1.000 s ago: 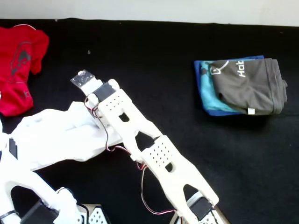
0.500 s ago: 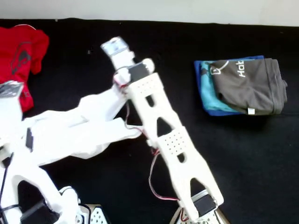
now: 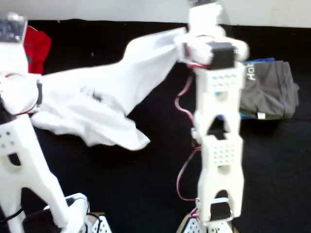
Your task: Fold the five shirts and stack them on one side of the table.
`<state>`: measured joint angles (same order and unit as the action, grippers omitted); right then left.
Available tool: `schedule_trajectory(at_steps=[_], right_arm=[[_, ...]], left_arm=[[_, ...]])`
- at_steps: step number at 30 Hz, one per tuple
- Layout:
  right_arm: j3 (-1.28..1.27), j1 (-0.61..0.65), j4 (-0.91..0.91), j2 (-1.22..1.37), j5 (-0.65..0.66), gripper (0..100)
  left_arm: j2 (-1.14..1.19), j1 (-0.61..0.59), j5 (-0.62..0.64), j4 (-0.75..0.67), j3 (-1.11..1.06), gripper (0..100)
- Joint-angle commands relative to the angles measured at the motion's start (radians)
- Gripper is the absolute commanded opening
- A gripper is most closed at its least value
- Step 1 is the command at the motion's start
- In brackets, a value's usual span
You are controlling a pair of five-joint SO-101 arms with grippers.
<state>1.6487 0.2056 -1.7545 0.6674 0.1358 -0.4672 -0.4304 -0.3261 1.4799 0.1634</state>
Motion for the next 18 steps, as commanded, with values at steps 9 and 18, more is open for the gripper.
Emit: schedule_trajectory(at_steps=[9, 18], right_arm=[[0.101, -0.137, -0.005, -0.352, 0.078, 0.6], [0.030, -0.139, -0.007, -0.394, 0.130, 0.6]], left_arm=[[-0.018, 0.125, 0.014, 0.018, 0.510, 1], [-0.018, 0.125, 0.014, 0.071, 0.417, 1]])
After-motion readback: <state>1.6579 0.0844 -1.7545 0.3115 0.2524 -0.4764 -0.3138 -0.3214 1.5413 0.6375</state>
